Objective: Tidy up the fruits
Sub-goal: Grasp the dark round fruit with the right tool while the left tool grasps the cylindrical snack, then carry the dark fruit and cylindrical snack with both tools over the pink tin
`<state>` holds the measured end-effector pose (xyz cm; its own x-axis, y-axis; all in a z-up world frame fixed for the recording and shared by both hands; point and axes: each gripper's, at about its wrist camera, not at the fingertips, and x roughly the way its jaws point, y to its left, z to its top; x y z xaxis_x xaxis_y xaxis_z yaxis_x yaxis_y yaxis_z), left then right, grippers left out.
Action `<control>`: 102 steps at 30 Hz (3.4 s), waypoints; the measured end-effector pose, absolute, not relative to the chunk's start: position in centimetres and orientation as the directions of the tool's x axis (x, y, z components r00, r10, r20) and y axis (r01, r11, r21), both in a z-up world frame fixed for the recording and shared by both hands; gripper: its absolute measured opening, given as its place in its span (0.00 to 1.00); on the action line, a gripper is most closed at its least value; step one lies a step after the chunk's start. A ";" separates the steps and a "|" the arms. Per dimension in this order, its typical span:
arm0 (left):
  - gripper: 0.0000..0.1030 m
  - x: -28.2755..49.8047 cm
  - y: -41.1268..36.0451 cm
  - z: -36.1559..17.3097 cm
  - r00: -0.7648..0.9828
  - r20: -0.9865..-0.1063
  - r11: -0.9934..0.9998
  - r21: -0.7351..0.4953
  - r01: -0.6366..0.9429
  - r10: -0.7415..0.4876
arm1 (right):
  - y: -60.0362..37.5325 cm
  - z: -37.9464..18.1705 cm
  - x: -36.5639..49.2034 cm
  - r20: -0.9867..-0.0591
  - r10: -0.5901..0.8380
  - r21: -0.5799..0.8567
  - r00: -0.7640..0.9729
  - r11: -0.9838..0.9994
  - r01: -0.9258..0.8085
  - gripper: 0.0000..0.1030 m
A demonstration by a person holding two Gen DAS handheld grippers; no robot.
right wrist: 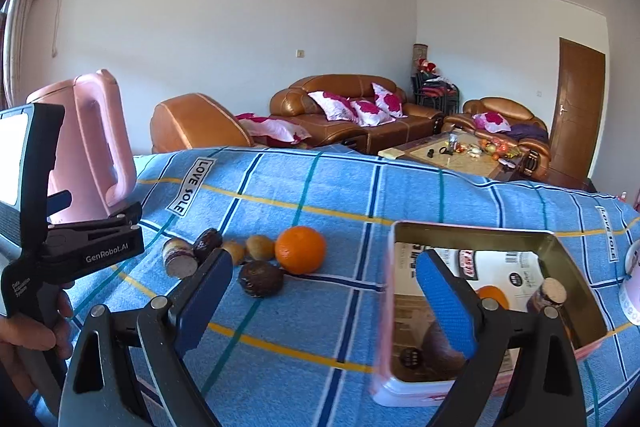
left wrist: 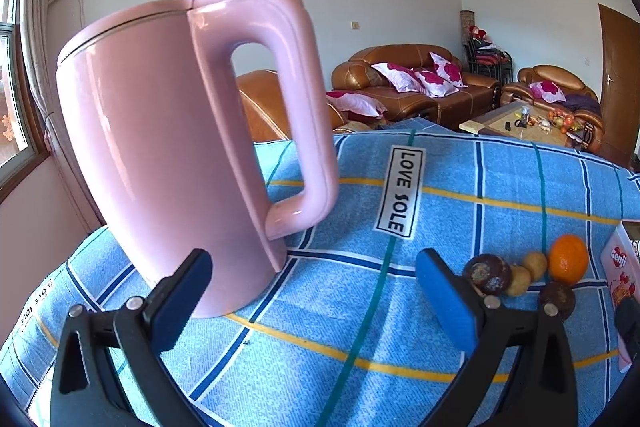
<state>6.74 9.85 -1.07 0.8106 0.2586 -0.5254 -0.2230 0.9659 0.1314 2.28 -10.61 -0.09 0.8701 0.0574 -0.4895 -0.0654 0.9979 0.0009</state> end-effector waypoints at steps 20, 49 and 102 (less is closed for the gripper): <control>1.00 7.7 7.5 -1.4 0.788 -0.609 0.979 0.199 0.039 0.092 | -7.6 -4.7 9.3 -0.754 0.222 0.158 0.618 0.975 -0.158 0.39; 0.38 11.9 6.2 -4.0 0.602 -0.777 0.967 -0.034 0.253 -0.184 | -11.0 -3.4 3.5 -0.665 0.284 0.244 0.691 0.957 -0.158 0.39; 0.38 0.7 0.5 0.5 0.895 -0.443 0.993 0.120 0.001 0.053 | -13.5 0.3 -1.4 -0.438 0.030 0.022 0.898 0.999 -0.023 0.40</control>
<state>0.71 0.48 0.54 0.8949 0.0529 -0.4432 0.0006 0.9928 0.1195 -1.37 -13.47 0.26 0.8985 0.0300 -0.4380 -0.0226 0.9995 0.0222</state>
